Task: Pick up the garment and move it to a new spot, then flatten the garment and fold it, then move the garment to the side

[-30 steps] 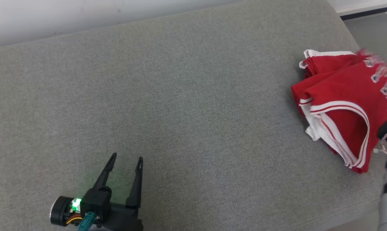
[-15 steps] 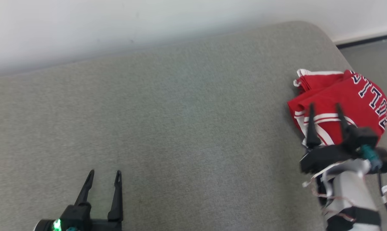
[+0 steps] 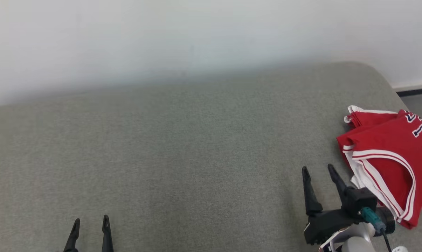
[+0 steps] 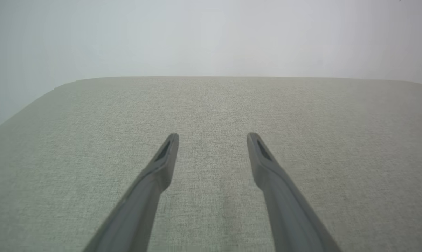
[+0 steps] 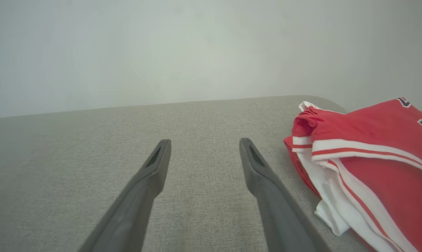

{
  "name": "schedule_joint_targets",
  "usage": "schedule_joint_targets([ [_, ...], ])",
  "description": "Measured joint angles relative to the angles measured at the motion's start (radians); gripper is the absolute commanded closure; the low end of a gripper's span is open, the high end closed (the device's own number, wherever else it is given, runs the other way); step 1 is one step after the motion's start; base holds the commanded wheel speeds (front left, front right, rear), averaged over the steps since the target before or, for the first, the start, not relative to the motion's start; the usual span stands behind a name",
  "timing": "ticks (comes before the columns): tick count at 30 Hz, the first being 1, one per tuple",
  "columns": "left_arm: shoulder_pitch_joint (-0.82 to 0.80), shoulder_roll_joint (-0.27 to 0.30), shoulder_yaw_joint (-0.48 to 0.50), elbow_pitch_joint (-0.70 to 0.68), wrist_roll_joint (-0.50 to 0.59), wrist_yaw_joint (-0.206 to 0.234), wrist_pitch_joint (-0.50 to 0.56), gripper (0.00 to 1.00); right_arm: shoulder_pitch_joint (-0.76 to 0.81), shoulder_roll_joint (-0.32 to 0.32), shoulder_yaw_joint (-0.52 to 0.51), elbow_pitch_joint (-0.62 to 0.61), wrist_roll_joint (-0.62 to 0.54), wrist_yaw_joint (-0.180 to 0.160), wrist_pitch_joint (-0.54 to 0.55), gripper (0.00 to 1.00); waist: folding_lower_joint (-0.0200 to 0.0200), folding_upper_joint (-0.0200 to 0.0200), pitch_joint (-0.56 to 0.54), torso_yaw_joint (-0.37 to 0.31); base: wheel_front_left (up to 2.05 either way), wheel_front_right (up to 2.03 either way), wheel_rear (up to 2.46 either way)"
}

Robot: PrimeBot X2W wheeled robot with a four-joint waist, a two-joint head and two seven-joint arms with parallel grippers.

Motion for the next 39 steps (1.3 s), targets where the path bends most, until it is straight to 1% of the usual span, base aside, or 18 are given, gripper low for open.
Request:
schedule_joint_targets([
  [7, 0.035, 0.000, 0.015, 0.011, 0.000, 0.000, 0.000, 0.00, 0.035, 0.000, 0.050, 0.005, 0.024, 0.000, 0.000, 0.00, 0.0000, 0.0000, -0.054, 0.034, 0.00, 0.00, 0.00],
  [14, 0.046, 0.000, 0.027, 0.009, 0.001, 0.002, 0.000, 0.00, 0.052, 0.000, 0.068, 0.002, 0.034, 0.000, 0.000, 0.00, 0.0000, 0.0000, -0.085, 0.041, 0.00, 0.00, 0.00],
  [27, 0.051, -0.001, 0.029, 0.010, -0.009, -0.001, 0.000, 0.00, 0.079, 0.000, 0.084, 0.005, 0.058, 0.000, 0.000, 0.00, 0.0001, 0.0001, -0.090, 0.039, 0.00, 0.00, 0.00],
  [39, 0.052, -0.001, 0.033, 0.004, -0.017, -0.022, 0.000, 0.00, 0.079, 0.000, 0.084, 0.007, 0.069, 0.000, 0.000, 0.00, 0.0002, 0.0001, -0.084, 0.043, 0.00, 0.00, 0.00],
])
